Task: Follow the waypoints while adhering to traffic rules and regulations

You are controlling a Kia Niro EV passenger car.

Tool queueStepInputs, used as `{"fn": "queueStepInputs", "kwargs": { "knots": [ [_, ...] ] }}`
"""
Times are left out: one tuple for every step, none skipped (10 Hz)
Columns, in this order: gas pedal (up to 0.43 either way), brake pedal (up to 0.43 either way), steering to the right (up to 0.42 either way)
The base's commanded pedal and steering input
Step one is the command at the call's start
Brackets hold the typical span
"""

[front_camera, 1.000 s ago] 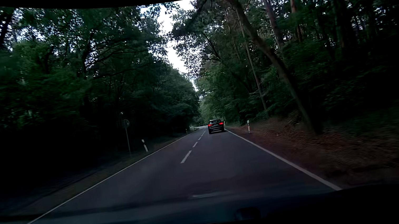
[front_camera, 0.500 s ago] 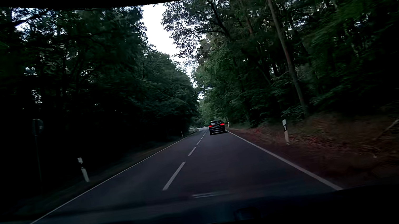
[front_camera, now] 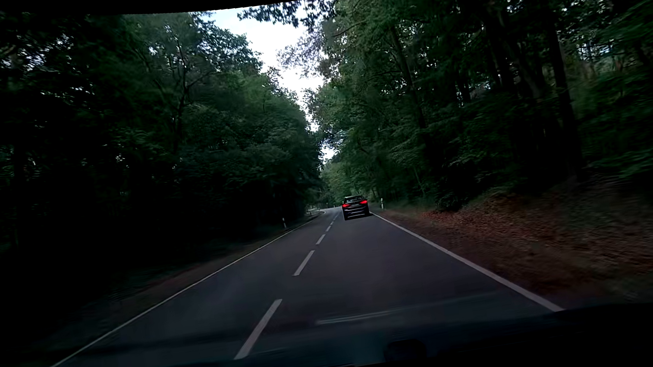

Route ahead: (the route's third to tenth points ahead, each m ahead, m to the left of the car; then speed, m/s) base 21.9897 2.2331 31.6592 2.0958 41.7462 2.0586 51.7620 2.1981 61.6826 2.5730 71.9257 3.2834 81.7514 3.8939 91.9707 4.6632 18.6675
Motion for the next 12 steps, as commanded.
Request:
{"fn": "queueStepInputs", "kwargs": {
  "knots": [
    [0.0,0.0,-0.002],
    [0.0,0.0,-0.001],
    [0.0,0.0,-0.001],
    [0.0,0.0,-0.001],
    [0.0,0.0,0.0],
    [0.0,0.0,-0.001],
    [0.0,0.0,-0.001],
    [0.0,0.0,-0.001],
    [0.0,0.0,-0.001],
    [0.0,0.0,0.0],
    [0.0,0.0,-0.001],
    [0.0,0.0,-0.001]
  ]
}}
